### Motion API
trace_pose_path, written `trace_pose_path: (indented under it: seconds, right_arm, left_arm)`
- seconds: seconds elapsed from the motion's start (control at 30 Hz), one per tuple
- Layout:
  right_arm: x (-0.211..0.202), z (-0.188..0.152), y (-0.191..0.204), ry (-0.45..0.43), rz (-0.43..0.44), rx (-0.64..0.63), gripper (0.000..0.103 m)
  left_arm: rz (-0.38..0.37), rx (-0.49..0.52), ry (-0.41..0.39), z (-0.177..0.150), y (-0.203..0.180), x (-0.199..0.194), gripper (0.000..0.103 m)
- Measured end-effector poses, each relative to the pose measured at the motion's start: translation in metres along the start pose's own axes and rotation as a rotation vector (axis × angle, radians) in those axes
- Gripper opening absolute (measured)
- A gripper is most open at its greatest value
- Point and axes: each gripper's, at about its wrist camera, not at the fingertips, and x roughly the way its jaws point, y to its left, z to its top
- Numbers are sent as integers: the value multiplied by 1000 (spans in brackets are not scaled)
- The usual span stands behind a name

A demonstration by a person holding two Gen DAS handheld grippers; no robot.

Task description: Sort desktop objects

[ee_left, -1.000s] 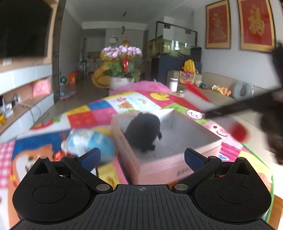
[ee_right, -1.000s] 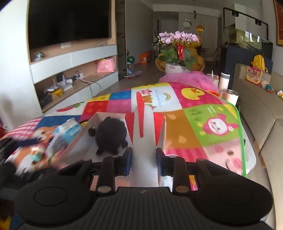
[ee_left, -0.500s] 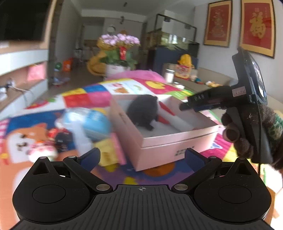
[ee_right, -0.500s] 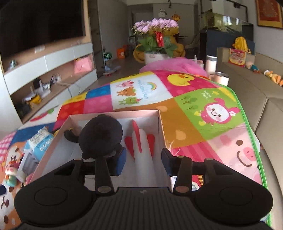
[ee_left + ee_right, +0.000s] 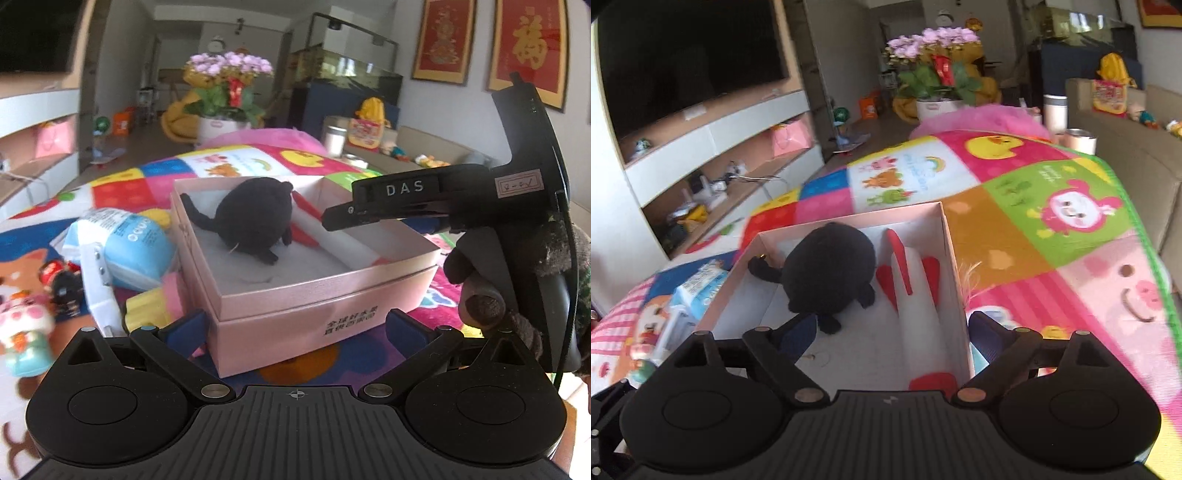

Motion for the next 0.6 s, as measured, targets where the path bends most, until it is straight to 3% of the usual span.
trace_pose_path:
  seconds: [0.23,0.37,0.5,0.6]
  right_arm:
    - [0,-8,35,1,33,-105,90]
    - [-34,-11,72,-167,-55,-294,90]
    - [-59,-20,126,-231,30,-454,90]
    - [-56,-38,172,-198,102,-566,71]
  left_arm:
    - [34,-6,-12,-18,16,-45,103]
    - [217,-29,-46,-33,38,-86,103]
    - [427,-152,-65,-44,73,-112,103]
    - [545,-257,-71,-49,100,-127,103]
